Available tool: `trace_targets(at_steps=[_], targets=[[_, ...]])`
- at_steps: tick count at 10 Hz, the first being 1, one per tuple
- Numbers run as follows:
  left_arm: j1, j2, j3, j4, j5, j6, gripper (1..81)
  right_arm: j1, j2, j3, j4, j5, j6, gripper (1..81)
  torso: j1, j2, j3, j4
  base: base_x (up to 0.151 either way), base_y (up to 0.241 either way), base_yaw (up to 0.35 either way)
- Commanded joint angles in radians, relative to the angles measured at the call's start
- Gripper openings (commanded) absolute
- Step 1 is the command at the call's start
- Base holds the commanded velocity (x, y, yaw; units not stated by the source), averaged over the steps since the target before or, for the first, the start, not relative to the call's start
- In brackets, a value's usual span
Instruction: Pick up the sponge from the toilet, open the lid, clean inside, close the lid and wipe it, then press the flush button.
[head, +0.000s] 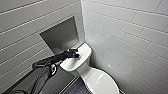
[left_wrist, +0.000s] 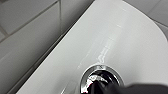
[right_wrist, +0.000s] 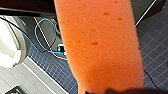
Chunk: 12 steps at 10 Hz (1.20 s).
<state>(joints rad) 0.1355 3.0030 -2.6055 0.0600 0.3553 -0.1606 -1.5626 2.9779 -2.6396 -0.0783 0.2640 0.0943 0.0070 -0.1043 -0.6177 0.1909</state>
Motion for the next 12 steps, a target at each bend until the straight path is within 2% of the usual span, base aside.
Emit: trace_targets(at_steps=[1, 4, 9, 12], targets=[[-0.17, -0.01, 0.018, -0.014, 0.082, 0.003, 1.0, -0.035, 0.009, 0.014, -0.014, -0.072, -0.002, 1.0, 0.0, 0.0, 0.0, 0.0, 0.0, 0.0, 0.0], [-0.222, -0.1, 0.181, -0.103, 0.12, 0.003, 1.0, -0.031, 0.009, 0.014, -0.014, -0.072, -0.002, 1.0, 0.0, 0.0, 0.0, 0.0, 0.0, 0.0, 0.0], [-0.277, -0.29, 0.422, -0.143, 0.119, -0.002, 1.0, -0.028, 0.022, 0.014, -0.017, -0.072, -0.007, 1.0, 0.0, 0.0, 0.0, 0.0, 0.0, 0.0, 0.0], [-0.29, -0.467, 0.688, -0.166, 0.117, -0.019, 1.0, -0.025, 0.025, 0.014, -0.018, -0.072, -0.007, 1.0, 0.0, 0.0, 0.0, 0.0, 0.0, 0.0, 0.0]])
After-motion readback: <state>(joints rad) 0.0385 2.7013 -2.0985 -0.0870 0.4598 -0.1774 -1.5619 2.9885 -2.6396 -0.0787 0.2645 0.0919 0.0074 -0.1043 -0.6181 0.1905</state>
